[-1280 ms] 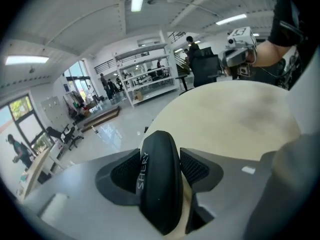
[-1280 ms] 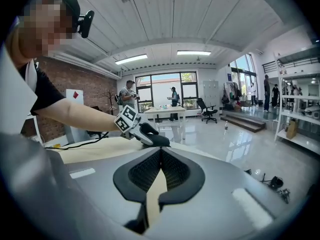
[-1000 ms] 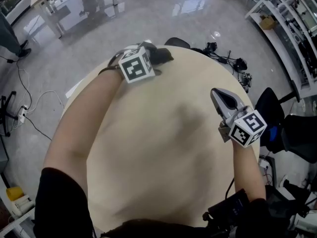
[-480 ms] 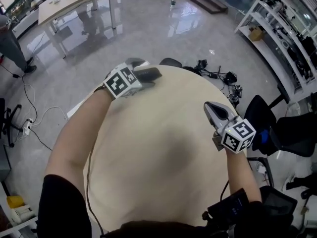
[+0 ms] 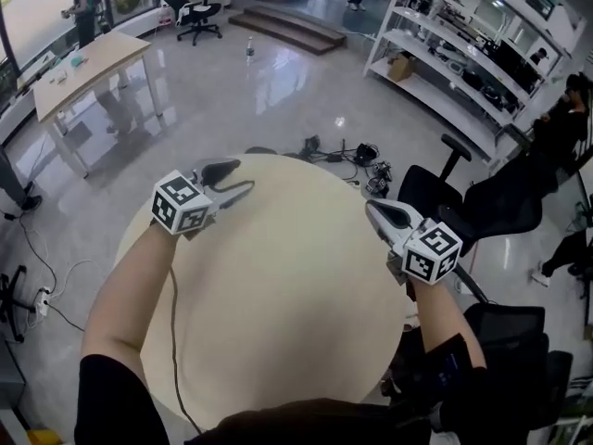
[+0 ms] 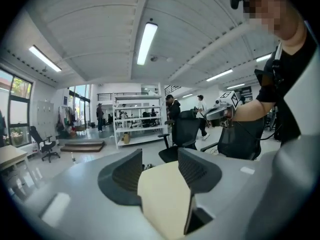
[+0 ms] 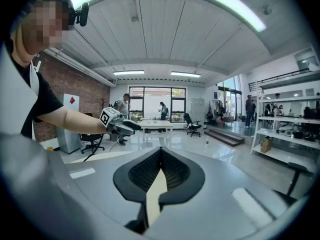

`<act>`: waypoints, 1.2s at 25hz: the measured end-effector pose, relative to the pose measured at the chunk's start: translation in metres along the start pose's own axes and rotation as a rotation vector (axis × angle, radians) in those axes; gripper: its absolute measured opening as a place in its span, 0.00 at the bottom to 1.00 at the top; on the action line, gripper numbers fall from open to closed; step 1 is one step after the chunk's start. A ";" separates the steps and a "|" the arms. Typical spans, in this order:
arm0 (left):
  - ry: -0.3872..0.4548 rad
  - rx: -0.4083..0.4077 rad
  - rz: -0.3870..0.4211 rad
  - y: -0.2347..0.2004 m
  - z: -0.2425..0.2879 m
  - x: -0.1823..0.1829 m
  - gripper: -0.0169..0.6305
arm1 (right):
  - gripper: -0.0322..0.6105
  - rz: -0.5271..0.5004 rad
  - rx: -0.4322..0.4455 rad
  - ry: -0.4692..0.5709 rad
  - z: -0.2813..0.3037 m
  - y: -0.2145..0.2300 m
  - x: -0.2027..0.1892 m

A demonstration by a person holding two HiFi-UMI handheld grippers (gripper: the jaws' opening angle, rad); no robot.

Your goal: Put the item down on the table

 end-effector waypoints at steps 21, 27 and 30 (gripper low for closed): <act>0.237 -0.645 -0.091 0.465 0.124 0.129 0.03 | 0.07 0.152 -0.375 -0.002 -0.439 -0.037 -0.080; 0.227 -0.709 -0.194 0.580 0.117 0.120 0.03 | 0.07 0.179 -0.446 0.021 -0.552 -0.081 -0.093; 0.233 -0.704 -0.230 0.629 0.104 0.119 0.03 | 0.07 0.177 -0.464 0.025 -0.605 -0.109 -0.099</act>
Point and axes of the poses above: the fingertips, and each gripper's own axes: z forward along the fingers, y to its right, x out of its top, the point moved 7 cm from there along -z, backward along the fingers, and after that the axes turned 3 degrees about -z, right-handed, at the moved point
